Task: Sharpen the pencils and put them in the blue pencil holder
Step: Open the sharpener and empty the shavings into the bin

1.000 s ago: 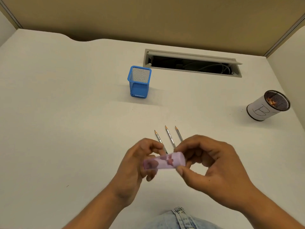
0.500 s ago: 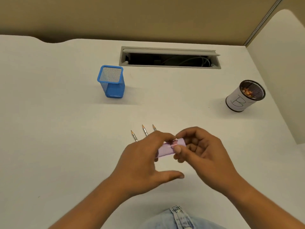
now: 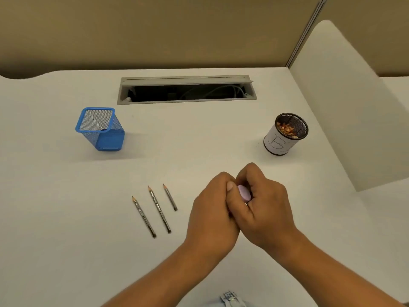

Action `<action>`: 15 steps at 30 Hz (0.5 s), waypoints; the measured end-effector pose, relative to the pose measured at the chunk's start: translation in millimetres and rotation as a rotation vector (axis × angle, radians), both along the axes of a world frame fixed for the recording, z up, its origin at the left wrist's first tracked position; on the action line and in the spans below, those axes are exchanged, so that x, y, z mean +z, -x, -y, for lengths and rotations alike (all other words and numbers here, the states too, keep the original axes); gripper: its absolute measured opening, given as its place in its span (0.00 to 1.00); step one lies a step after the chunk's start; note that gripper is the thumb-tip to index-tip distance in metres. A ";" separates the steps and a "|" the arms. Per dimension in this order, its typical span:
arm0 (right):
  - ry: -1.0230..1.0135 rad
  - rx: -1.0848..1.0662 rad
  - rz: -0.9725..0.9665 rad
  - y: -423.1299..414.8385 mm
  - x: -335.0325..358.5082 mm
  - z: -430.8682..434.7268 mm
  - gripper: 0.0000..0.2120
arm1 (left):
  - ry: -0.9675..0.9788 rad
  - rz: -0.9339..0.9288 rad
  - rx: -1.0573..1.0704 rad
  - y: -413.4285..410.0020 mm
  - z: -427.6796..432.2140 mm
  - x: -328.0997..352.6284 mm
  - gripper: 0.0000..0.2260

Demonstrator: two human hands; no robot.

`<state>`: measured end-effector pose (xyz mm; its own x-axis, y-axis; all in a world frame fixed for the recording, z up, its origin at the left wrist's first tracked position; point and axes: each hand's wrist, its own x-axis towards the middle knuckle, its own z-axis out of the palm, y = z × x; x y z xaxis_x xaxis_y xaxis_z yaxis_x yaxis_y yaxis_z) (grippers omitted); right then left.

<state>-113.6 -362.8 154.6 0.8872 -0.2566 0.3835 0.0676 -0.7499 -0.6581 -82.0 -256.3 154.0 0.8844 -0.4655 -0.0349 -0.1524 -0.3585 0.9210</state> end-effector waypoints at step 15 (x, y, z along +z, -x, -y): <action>-0.089 0.119 0.233 -46.4 -4.9 96.7 0.17 | -0.359 0.283 -0.211 -63.0 86.6 18.1 0.16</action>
